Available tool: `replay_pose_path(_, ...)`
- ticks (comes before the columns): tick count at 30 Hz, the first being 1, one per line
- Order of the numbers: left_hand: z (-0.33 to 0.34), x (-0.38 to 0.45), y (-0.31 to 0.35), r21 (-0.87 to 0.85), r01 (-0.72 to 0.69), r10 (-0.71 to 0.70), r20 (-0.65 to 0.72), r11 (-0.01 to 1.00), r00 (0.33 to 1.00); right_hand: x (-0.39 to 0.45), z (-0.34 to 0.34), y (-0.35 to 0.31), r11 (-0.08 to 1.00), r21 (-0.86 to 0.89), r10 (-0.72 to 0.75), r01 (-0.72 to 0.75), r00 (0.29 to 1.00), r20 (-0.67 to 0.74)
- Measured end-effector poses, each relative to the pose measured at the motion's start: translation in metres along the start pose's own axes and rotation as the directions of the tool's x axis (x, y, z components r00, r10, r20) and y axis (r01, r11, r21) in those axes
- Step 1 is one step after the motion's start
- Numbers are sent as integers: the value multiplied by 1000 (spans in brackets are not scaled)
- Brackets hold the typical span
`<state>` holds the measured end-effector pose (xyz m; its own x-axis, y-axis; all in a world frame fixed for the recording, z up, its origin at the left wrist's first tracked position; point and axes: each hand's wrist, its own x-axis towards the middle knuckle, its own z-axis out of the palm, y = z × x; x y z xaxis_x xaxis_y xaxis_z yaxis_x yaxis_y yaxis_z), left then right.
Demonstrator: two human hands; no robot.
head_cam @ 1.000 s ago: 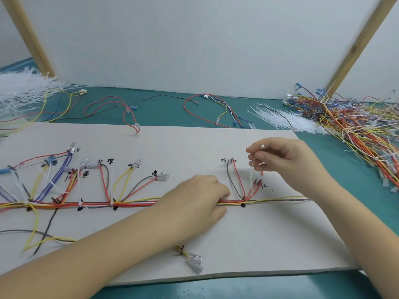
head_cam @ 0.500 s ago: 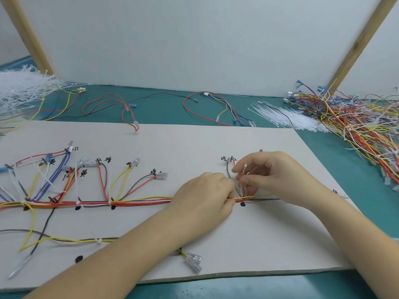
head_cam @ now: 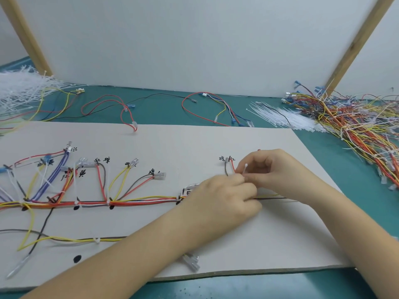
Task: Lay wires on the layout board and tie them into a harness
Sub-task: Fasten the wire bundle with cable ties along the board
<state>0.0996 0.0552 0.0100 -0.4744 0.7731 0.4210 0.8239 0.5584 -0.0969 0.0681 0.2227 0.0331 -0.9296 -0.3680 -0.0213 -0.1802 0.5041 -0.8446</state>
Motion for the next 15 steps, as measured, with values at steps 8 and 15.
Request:
replay_pose_path(8, 9, 11, 8, 98, -19, 17, 17, 995, 1000, -1, 0, 1, 999, 45, -8, 8, 1000, -10)
replay_pose_path(15, 8, 8, 4, -656, 548, -569, 213, 519, 794, -2, -4, 3, 995, 92, 17, -27, 995, 101)
